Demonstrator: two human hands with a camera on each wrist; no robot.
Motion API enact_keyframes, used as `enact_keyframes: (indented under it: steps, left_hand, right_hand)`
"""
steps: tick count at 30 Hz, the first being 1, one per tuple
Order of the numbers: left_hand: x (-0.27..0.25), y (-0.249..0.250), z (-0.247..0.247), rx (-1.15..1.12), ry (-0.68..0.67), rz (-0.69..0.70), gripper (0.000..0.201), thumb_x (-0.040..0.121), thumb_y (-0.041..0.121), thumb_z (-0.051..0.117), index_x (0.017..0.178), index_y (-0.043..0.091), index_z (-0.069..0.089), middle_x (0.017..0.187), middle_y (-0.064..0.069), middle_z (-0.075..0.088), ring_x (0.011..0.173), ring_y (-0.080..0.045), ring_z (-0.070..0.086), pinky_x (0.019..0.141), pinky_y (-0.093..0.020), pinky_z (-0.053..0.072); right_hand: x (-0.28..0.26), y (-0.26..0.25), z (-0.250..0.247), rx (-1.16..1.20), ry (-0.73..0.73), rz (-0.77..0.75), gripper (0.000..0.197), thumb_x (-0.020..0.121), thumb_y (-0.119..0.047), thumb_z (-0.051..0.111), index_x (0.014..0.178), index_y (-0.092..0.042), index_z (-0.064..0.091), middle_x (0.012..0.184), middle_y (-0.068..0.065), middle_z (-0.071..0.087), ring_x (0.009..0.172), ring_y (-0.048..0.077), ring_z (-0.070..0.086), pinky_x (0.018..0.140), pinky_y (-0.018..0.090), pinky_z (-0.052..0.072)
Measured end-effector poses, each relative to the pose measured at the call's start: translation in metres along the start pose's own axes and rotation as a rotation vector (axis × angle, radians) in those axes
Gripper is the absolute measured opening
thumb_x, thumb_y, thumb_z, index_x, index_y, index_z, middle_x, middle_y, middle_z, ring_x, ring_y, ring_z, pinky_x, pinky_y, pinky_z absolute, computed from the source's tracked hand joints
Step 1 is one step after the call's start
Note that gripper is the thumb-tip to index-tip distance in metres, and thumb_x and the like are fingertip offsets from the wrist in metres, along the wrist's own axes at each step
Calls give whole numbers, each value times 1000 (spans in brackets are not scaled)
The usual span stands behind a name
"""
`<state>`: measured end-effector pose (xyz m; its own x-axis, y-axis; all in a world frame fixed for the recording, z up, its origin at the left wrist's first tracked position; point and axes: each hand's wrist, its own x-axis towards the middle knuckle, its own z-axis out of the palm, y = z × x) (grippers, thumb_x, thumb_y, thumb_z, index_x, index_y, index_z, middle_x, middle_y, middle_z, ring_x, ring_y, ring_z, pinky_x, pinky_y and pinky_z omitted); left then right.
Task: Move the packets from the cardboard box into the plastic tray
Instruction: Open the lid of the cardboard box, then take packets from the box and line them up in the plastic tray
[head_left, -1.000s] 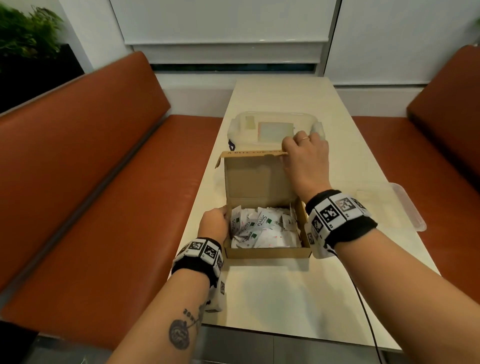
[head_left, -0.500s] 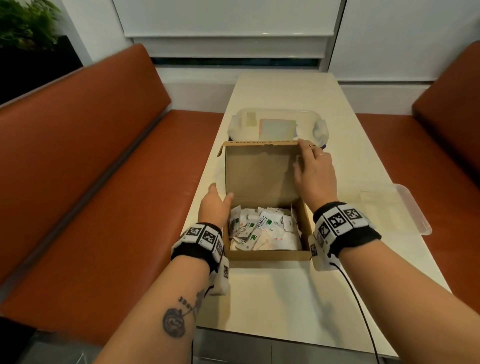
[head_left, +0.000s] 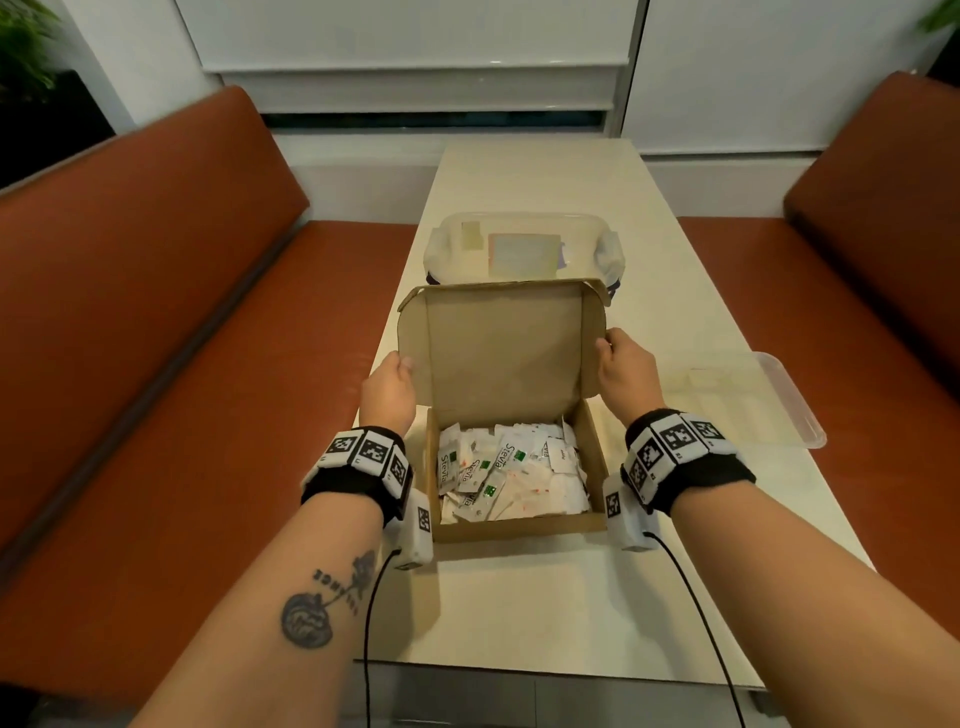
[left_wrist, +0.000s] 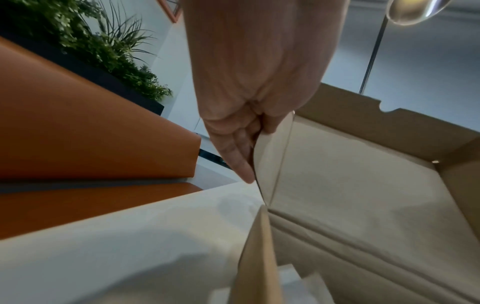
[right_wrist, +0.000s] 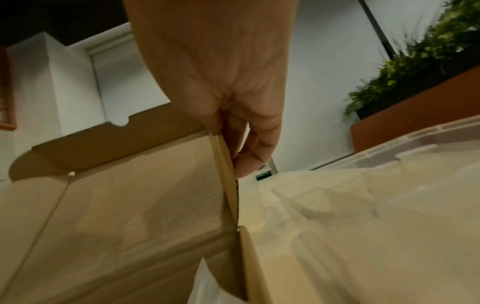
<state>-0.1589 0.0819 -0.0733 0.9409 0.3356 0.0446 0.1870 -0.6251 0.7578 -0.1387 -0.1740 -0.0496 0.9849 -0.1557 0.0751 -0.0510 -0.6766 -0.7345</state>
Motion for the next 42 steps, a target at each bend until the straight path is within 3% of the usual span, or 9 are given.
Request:
enact_keyframes:
  steps: [10,17,23,25,27,30,35,38,42]
  left_hand:
    - [2,-2,-6,62,-62,35,35,102,21,34,103,-6,56,100,-25,61,93,-38,58,80,-48,52]
    - [0,0,-5,71,-68,34,31,100,20,38,98,-5,56,97,-24,61,90,-39,59,79,-49,52]
    - [-10,-10,-5,148,-77,37,27,99,18,42,102,-2,60,97,-20,65,87,-35,63,80,-46,51]
    - [-12,-13,-7,158,-81,34,27,98,19,43,105,-1,60,98,-19,66,87,-35,64,81,-45,51]
    - [-16,-14,-8,158,-79,30,27,98,20,45,111,2,60,101,-18,67,89,-33,64,80,-41,51]
    - [-24,-9,-6,149,-14,28,29,97,23,48,122,9,56,103,-10,66,91,-26,60,73,-30,45]
    - [-49,2,3,189,256,214,14,92,26,53,96,14,48,89,3,47,78,-16,47,65,-27,38]
    - [-60,7,14,241,156,328,14,93,28,51,86,19,44,82,4,46,71,-12,44,60,-20,32]
    - [-70,10,30,294,40,445,10,93,26,52,90,17,50,83,4,51,73,-15,49,63,-24,39]
  right_hand:
    - [-6,12,-10,34,-28,64,29,100,-15,33,104,6,53,100,25,59,91,43,58,79,57,50]
    - [-11,11,-8,89,-11,99,26,98,-11,38,118,-1,51,106,23,62,95,38,60,84,52,51]
    - [-19,22,-6,115,-10,167,20,96,-13,48,114,-4,48,98,21,62,74,29,63,54,36,56]
    - [-21,23,-5,90,22,166,23,94,-17,53,113,-4,46,97,20,63,75,29,62,62,38,56]
    - [-25,20,-5,-12,107,110,28,91,-21,58,110,-5,46,98,13,60,85,27,58,72,37,50]
    - [-41,5,-6,-97,227,-14,20,89,-25,60,94,-13,44,87,1,52,75,17,48,60,26,35]
    - [-80,-8,19,-255,-162,-156,11,91,-24,56,84,-18,49,80,-3,53,70,13,50,56,21,34]
    - [-97,-4,37,-398,-420,-165,24,88,-26,61,107,-11,56,104,5,59,92,20,56,73,26,43]
    - [-107,-2,53,-507,-500,-209,40,85,-31,65,116,-10,51,115,10,59,105,24,56,84,31,45]
